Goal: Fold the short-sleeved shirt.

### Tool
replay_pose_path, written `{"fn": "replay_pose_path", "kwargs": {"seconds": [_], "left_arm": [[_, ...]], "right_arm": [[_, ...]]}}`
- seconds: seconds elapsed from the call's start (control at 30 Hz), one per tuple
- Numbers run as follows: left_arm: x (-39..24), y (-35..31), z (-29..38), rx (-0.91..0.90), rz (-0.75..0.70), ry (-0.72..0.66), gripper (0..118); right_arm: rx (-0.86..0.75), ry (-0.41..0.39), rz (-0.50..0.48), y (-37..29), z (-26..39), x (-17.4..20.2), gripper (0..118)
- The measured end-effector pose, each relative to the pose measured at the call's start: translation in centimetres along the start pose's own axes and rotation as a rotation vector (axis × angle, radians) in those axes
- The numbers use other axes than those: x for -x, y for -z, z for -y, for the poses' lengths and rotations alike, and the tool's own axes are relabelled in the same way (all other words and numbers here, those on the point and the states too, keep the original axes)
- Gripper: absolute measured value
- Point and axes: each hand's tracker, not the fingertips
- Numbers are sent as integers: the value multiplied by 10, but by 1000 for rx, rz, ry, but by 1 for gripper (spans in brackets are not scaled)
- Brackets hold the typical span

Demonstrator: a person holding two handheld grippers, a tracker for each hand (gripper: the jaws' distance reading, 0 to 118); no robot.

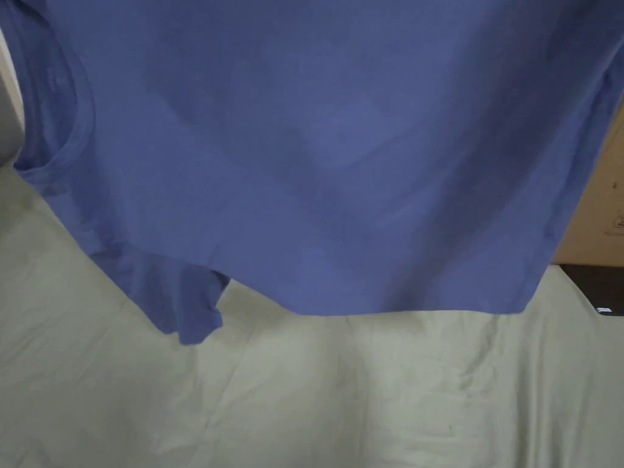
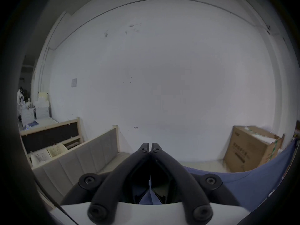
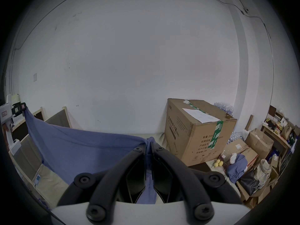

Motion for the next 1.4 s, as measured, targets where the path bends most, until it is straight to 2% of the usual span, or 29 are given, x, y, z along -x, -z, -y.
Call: {"fn": "replay_pose_path", "kwargs": {"seconds": [0.13, 0.47, 0.6, 0.73, 0.8, 1.0, 1.2, 1.4], "left_arm": [[-25, 28, -6, -5, -32, 58, 0], [-70, 115, -38, -91, -118, 89, 0], [-85, 139, -38, -145, -141, 78, 0], [-93, 159, -26, -232, -192, 107, 0], [-97, 175, -17, -254, -205, 99, 0], [-105, 207, 32, -233, -220, 114, 0], [-98, 229, 110, -43, -182, 103, 0], [-89, 212, 206, 165, -164, 167, 0]], "right_arm": [[-8, -35, 95, 37, -22, 9, 3], [-52, -30, 217, 134, -81, 28, 3], [-78, -17, 251, 169, -94, 33, 3], [-115, 7, 245, 202, -95, 35, 3], [-137, 5, 277, 218, -89, 38, 3], [-132, -13, 286, 261, -51, 52, 3], [-4, 10, 258, 305, 14, 54, 3], [160, 16, 225, 332, 107, 51, 3]]}}
